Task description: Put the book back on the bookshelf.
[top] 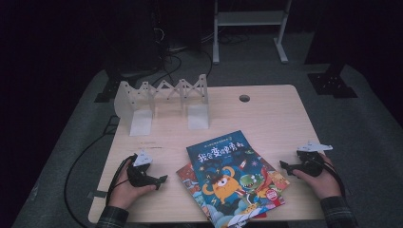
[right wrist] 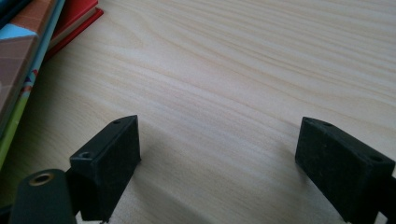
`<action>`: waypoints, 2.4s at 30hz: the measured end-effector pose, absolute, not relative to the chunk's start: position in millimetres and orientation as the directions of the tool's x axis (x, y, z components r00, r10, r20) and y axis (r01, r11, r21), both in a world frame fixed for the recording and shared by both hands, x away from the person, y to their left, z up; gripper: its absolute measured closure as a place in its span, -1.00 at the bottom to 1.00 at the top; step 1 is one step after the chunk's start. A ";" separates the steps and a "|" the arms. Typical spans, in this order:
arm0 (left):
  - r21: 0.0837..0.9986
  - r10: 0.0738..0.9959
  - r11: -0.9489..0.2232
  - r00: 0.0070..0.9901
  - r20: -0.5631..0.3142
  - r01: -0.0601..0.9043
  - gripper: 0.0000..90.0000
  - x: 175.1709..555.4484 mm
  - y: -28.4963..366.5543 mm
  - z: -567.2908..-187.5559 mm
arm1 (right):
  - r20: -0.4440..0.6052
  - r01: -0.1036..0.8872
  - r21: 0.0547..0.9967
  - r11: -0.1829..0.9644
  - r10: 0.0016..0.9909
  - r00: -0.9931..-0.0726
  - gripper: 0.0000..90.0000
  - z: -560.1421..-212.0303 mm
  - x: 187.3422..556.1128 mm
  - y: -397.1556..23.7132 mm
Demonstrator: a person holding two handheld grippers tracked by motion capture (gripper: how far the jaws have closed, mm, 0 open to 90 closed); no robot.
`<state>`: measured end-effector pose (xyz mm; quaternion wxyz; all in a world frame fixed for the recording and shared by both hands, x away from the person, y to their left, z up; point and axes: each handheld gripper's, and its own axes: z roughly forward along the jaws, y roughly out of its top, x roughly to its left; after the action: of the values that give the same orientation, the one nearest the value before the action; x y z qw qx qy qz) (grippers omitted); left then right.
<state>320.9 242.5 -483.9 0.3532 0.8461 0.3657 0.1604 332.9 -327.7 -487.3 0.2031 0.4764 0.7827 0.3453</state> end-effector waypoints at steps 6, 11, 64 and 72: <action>0.715 0.732 -0.483 0.681 0.013 0.506 -1.00 321.0 242.5 -483.9 | 0.011 0.607 0.734 0.305 0.888 -0.459 -0.71 -487.2 332.3 -327.4; 0.715 0.732 -0.483 0.681 0.013 0.506 -1.00 321.0 242.5 -483.9 | 0.014 0.601 0.739 0.303 0.886 -0.463 -0.53 -486.1 329.7 -328.0; 0.785 0.739 -0.308 0.655 -0.158 0.537 0.94 349.8 229.3 -447.7 | 0.156 0.591 0.728 0.348 0.755 -0.637 0.98 -438.5 366.6 -242.3; 0.783 0.737 -0.305 0.655 -0.168 0.543 0.89 349.0 230.5 -445.9 | 0.151 0.591 0.728 0.348 0.760 -0.633 0.98 -440.3 385.2 -224.8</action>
<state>349.0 230.5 -445.9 0.4334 0.7998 0.3999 0.1119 385.2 -224.8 -440.3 0.1074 0.4149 0.8139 0.3922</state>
